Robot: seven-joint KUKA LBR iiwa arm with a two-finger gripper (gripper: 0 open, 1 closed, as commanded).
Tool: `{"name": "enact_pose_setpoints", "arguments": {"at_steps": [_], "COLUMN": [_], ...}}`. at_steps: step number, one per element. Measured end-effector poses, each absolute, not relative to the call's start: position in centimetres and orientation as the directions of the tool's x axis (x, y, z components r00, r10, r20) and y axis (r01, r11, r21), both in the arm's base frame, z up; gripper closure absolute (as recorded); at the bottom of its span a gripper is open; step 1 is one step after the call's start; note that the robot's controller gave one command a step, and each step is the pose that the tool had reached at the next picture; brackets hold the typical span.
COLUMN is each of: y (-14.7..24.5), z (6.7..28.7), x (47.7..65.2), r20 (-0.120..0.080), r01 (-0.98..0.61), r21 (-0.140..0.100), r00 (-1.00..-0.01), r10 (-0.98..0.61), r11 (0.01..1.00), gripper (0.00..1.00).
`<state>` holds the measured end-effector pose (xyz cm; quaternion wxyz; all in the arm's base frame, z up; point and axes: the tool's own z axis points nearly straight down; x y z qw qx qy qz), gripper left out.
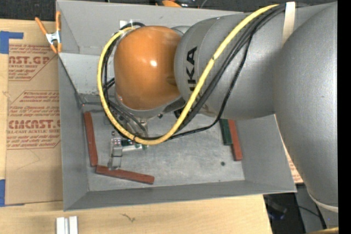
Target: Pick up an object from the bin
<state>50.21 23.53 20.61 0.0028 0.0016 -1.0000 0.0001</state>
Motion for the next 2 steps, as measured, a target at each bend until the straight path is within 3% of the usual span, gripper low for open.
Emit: {"name": "enact_pose_setpoints", "arguments": {"at_steps": [1, 2], "y": [16.1, 17.5], "z": [10.7, 7.0], "x": [49.1, 48.6], "r20": [0.008, -0.008], "r01": [-0.127, -0.130], "r21": [-0.004, 0.003], "r00": [-0.992, -0.991], "r10": [-0.127, -0.130], "r11": [0.992, 0.991], "gripper": [0.00, 0.00]}}
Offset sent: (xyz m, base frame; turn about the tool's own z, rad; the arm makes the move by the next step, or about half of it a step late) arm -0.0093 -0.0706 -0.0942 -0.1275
